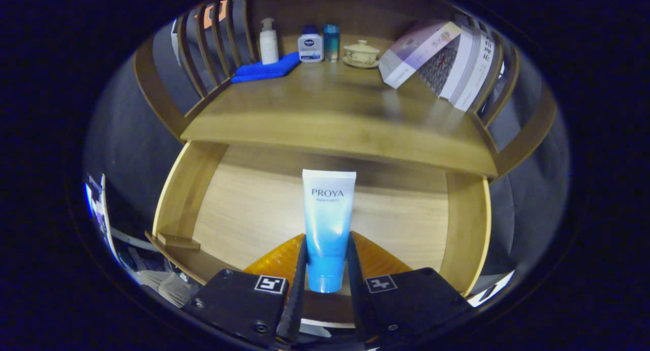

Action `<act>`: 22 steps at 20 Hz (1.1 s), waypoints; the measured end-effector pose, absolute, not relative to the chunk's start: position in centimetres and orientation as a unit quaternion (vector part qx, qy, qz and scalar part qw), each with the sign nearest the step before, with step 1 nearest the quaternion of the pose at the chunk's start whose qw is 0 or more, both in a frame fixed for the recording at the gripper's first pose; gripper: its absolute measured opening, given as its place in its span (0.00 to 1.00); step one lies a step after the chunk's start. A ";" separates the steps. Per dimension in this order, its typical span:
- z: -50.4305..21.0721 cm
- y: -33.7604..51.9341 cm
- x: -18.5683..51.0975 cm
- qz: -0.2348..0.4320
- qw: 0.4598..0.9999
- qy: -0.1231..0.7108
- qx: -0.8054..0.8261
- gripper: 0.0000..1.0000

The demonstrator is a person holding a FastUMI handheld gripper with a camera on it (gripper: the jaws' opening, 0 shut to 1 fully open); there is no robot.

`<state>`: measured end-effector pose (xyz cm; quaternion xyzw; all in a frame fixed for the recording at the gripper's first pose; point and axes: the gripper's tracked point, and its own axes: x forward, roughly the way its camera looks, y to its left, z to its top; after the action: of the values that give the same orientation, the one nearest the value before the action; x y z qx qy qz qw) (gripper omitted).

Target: Pull open the drawer, take out the items inside it, and place them on the countertop above the cabinet.

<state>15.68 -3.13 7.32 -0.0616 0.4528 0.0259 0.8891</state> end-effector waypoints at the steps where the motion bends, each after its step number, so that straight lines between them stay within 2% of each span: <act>1: 8.0 -3.1 16.3 0.025 0.893 0.446 -0.059 0.44; 16: 11.2 -2.7 29.4 -0.011 0.917 0.399 0.010 0.44; 22: 10.5 -2.5 31.8 -0.020 0.927 0.375 0.004 0.45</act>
<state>31.79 -2.49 10.53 0.0039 0.3746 -0.0204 0.9269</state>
